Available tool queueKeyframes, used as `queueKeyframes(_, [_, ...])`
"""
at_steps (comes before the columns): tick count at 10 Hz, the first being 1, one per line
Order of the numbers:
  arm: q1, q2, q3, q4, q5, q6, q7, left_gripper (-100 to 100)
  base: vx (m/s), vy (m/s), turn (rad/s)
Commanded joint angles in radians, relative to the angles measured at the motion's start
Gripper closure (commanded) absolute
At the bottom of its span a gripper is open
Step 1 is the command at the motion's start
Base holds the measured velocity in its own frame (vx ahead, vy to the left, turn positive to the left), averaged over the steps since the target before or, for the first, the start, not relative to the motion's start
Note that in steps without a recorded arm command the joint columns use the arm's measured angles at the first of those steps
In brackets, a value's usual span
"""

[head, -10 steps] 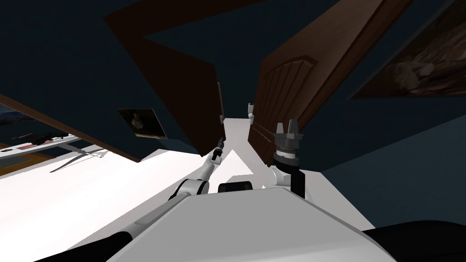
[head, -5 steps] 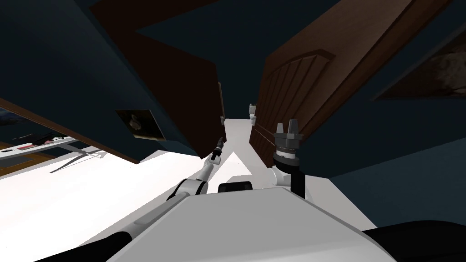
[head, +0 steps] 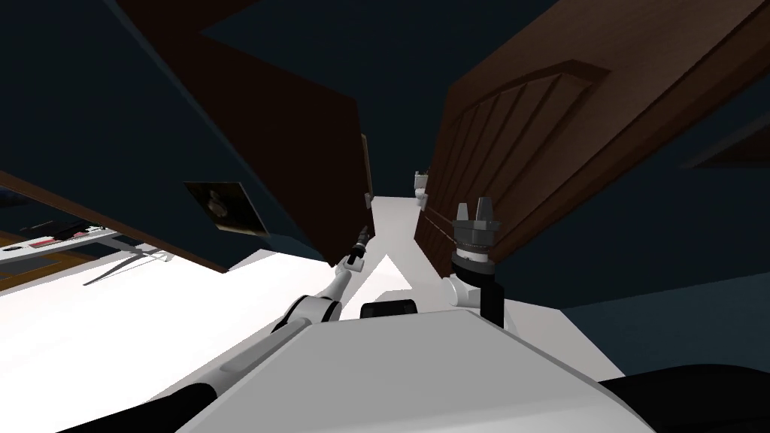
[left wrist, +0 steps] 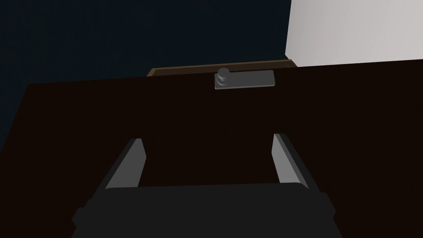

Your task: Push the door open

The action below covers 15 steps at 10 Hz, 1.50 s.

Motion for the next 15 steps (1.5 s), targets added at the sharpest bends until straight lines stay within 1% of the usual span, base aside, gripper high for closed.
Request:
queueKeyframes(1, [0.0,0.009,-0.016,-0.003,0.014,-0.002,-0.002,-100,0.196,0.004,0.05])
queueKeyframes(7, [0.009,0.046,-0.087,-0.031,0.073,-0.002,-0.007,-100,0.201,0.0,0.05])
queueKeyframes(15, [0.024,0.095,-0.198,-0.074,0.165,-0.003,-0.014,-100,0.201,-0.012,0.06])
